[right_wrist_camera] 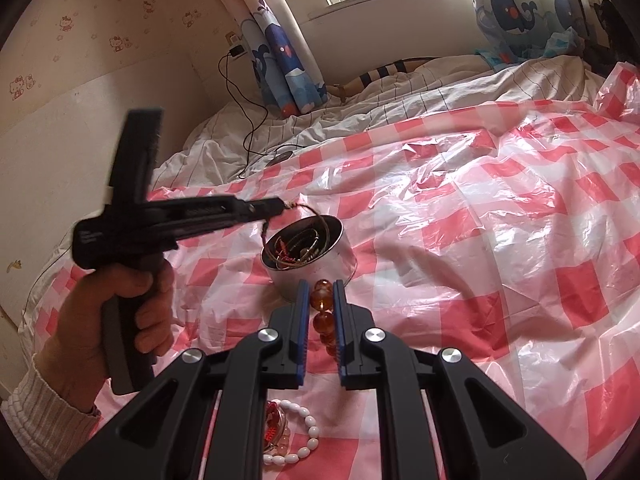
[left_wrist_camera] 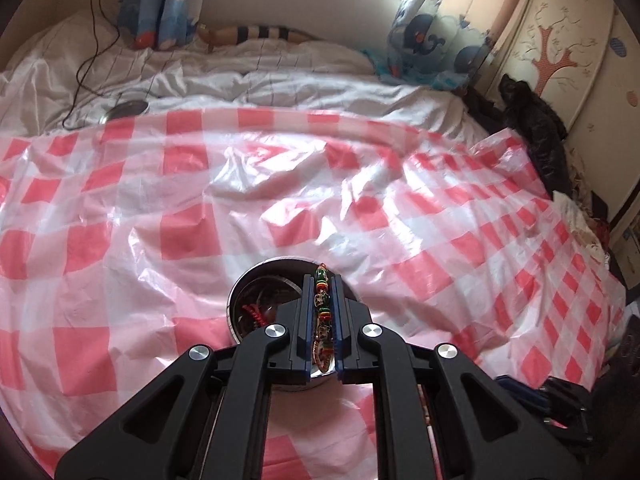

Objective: Organize jewelry
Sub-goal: 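Lower the gold-cord bracelet into the tin and open left gripper while right carries amber beads, then drop the amber bead bracelet into the tin with the right gripper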

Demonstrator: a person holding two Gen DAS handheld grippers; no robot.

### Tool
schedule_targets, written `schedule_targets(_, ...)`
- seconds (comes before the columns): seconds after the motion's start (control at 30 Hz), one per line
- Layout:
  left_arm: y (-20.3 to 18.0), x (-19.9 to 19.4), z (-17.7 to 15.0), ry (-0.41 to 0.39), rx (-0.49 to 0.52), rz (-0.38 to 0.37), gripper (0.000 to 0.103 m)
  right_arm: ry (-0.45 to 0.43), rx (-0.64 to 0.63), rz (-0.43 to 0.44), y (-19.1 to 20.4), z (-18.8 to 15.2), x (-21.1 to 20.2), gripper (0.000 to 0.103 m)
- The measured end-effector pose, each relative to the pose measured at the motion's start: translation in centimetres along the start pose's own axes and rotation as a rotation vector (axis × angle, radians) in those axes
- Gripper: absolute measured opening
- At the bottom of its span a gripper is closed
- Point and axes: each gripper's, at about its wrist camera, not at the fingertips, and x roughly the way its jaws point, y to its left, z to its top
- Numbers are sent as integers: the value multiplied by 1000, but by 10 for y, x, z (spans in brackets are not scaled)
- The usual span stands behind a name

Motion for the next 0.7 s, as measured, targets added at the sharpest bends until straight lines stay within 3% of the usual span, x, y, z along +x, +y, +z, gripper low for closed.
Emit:
schedule_targets(0.1,13,18,-7,76,-27,50,8,-4,4,2,0,0,-1,12)
schedule_targets(0.17,17,14,-12,77,-28,48,12,-6,10,10,-1,1,-2,12)
schedule_targets(0.33,34,-27,-34,25,-63,40,42,-16,56,72,-2,8,-7,12)
schedule_targets(0.47,53,-62,-68,1,-108,42,51,1,83,116,3,19,4,12)
schedule_targets(0.6,72,-75,-99,1,-144,50,52,4,160,202,10,40,28,12)
schedule_targets(0.7,87,-69,-104,18,-192,25,53,-13,202,264,19,61,47,12)
